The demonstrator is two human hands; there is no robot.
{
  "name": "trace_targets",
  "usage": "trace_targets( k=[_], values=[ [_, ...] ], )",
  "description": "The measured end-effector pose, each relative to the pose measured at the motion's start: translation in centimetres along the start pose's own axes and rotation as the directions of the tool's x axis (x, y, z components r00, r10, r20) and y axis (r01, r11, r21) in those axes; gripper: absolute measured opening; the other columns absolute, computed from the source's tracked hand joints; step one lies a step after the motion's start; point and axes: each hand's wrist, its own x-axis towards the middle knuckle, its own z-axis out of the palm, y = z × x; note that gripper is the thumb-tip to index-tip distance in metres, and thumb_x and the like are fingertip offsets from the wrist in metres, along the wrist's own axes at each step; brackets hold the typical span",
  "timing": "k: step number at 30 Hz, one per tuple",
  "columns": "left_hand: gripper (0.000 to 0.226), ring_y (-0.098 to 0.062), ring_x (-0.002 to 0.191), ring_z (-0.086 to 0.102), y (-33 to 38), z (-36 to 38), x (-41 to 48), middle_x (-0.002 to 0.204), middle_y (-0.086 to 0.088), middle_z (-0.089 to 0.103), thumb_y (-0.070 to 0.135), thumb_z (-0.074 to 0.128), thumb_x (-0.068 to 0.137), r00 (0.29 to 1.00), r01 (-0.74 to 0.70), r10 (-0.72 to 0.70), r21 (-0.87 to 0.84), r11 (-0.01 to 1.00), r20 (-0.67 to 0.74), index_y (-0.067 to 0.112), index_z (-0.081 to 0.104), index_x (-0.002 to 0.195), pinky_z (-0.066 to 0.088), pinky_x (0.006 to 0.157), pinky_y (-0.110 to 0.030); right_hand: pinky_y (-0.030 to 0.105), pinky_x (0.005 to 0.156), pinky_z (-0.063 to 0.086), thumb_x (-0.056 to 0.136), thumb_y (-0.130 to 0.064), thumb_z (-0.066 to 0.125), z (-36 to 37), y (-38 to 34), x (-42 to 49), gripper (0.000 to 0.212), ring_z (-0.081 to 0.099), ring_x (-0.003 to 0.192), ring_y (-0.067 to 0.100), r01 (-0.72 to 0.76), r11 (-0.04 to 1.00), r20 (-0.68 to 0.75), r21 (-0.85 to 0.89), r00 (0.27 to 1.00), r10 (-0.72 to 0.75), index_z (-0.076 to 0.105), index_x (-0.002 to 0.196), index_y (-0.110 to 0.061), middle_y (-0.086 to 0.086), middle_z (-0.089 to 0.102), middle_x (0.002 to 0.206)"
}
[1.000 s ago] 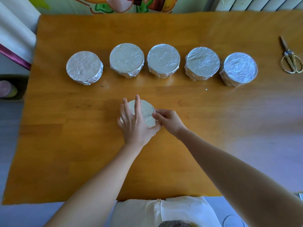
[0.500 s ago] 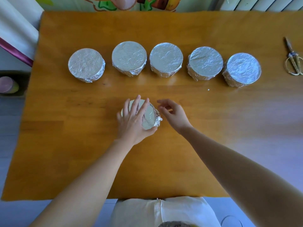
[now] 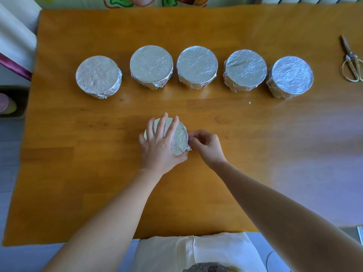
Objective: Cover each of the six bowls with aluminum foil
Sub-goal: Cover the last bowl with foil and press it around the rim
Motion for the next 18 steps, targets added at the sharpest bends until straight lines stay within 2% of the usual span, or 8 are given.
trace_targets(
  k=[2, 5, 10, 15, 18],
  values=[
    [0.107, -0.033, 0.144, 0.023, 0.0, 0.0, 0.0, 0.162, 0.002, 0.021, 0.074, 0.062, 0.065, 1.0, 0.001, -0.001, 0.006, 1.0, 0.005, 0.036, 0.02, 0.156, 0.036, 0.098, -0.055, 0.031, 0.078, 0.057, 0.087, -0.002, 0.061, -0.1, 0.3, -0.4, 0.016, 0.069, 0.083, 0.019, -0.003, 0.998, 0.026, 0.067, 1.0, 0.001, 0.072, 0.097, -0.007, 0.009, 0.075, 0.091],
    [0.105, -0.033, 0.143, 0.023, 0.1, 0.1, 0.0, 0.162, 0.002, 0.022, 0.074, 0.06, 0.066, 1.0, 0.004, -0.004, 0.017, 1.0, -0.007, 0.036, 0.021, 0.156, 0.035, 0.097, -0.054, 0.028, 0.081, 0.056, 0.085, 0.003, 0.064, -0.1, 0.4, -0.3, 0.017, 0.07, 0.086, 0.021, 0.009, 0.998, 0.041, 0.06, 0.999, -0.012, 0.071, 0.099, -0.004, 0.01, 0.075, 0.094],
    [0.104, -0.033, 0.143, 0.024, 0.1, 0.1, 0.0, 0.162, 0.001, 0.022, 0.073, 0.059, 0.067, 1.0, 0.006, -0.005, 0.028, 1.0, -0.013, 0.035, 0.02, 0.156, 0.036, 0.097, -0.054, 0.025, 0.075, 0.055, 0.083, 0.004, 0.063, 0.3, 0.3, -0.1, 0.014, 0.067, 0.079, 0.015, 0.02, 0.999, -0.007, 0.038, 1.0, -0.019, 0.069, 0.094, -0.003, 0.011, 0.073, 0.089],
    [0.106, -0.033, 0.143, 0.023, 0.1, 0.0, -0.1, 0.162, 0.001, 0.021, 0.072, 0.063, 0.065, 1.0, 0.009, -0.009, 0.021, 1.0, -0.009, 0.035, 0.021, 0.156, 0.036, 0.097, -0.054, 0.027, 0.074, 0.056, 0.086, 0.0, 0.063, 1.1, 0.5, -0.3, 0.017, 0.067, 0.081, 0.021, 0.028, 0.999, -0.072, 0.027, 0.997, -0.026, 0.069, 0.099, -0.008, 0.009, 0.073, 0.09],
    [0.106, -0.033, 0.143, 0.024, 0.2, 0.1, 0.0, 0.162, 0.001, 0.022, 0.072, 0.062, 0.065, 1.0, 0.025, -0.024, 0.019, 1.0, -0.015, 0.035, 0.021, 0.156, 0.036, 0.097, -0.055, 0.021, 0.07, 0.052, 0.088, -0.001, 0.062, 1.5, 0.4, -0.3, 0.014, 0.066, 0.077, 0.012, -0.006, 0.998, -0.077, 0.055, 0.997, 0.01, 0.071, 0.098, -0.006, 0.007, 0.074, 0.091]
  ],
)
